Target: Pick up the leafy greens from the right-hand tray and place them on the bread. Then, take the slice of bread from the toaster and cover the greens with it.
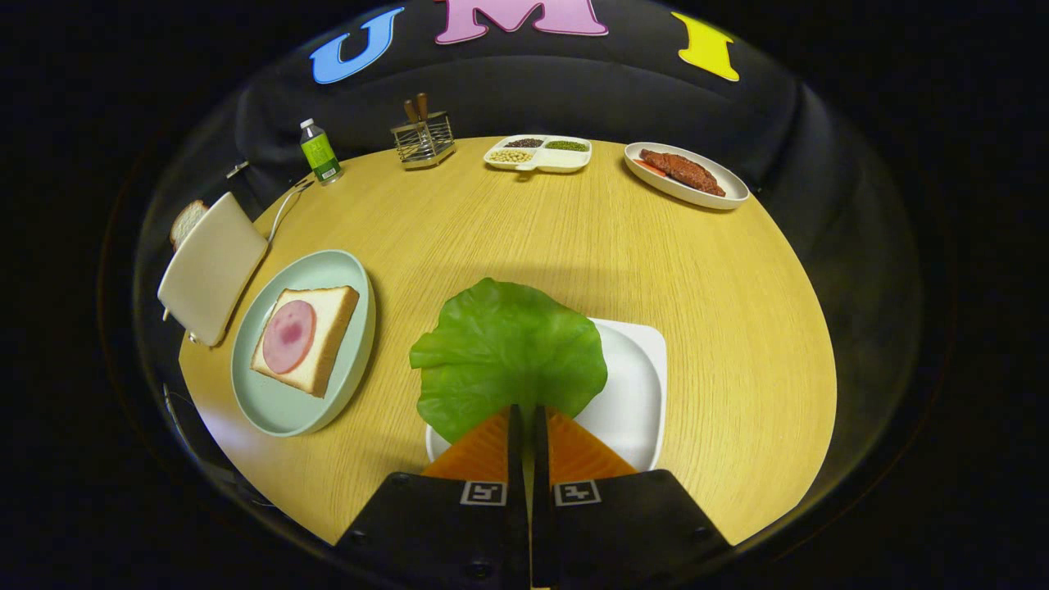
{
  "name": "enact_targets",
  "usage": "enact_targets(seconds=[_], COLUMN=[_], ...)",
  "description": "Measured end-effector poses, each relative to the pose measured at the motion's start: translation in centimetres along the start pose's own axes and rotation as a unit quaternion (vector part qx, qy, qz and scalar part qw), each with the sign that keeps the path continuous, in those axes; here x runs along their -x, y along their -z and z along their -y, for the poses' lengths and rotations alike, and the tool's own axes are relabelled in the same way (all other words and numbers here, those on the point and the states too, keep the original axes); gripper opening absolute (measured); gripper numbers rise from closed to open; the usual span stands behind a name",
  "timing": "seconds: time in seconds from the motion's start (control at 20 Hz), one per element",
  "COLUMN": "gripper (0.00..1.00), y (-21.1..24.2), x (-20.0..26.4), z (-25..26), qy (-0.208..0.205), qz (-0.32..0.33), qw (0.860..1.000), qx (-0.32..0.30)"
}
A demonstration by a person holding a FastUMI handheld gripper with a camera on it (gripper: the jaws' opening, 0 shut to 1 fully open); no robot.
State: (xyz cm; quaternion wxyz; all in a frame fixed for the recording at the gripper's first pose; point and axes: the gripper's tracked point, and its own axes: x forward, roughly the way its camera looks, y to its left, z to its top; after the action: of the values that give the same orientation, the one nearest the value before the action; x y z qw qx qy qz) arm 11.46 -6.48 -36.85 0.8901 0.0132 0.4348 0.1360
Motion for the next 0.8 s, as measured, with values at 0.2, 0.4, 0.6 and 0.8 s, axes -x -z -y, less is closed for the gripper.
enact_targets(seconds=[0.2,0.4,0.6,0.8], gripper=[0.06,0.06,0.06,0.06], y=[-0.5,-1.7,-3.6,-5.8], x=[0.9,2.9,5.3,7.8], z=[0.2,0.0,-1.2,-3.0], qy=[-0.003,0.008,0.012,0.013], qz=[0.003,0.018,0.039,0.065], qw=[1.0,1.0,0.999,0.998], qx=[-0.014,0.001,-0.004,-0.011])
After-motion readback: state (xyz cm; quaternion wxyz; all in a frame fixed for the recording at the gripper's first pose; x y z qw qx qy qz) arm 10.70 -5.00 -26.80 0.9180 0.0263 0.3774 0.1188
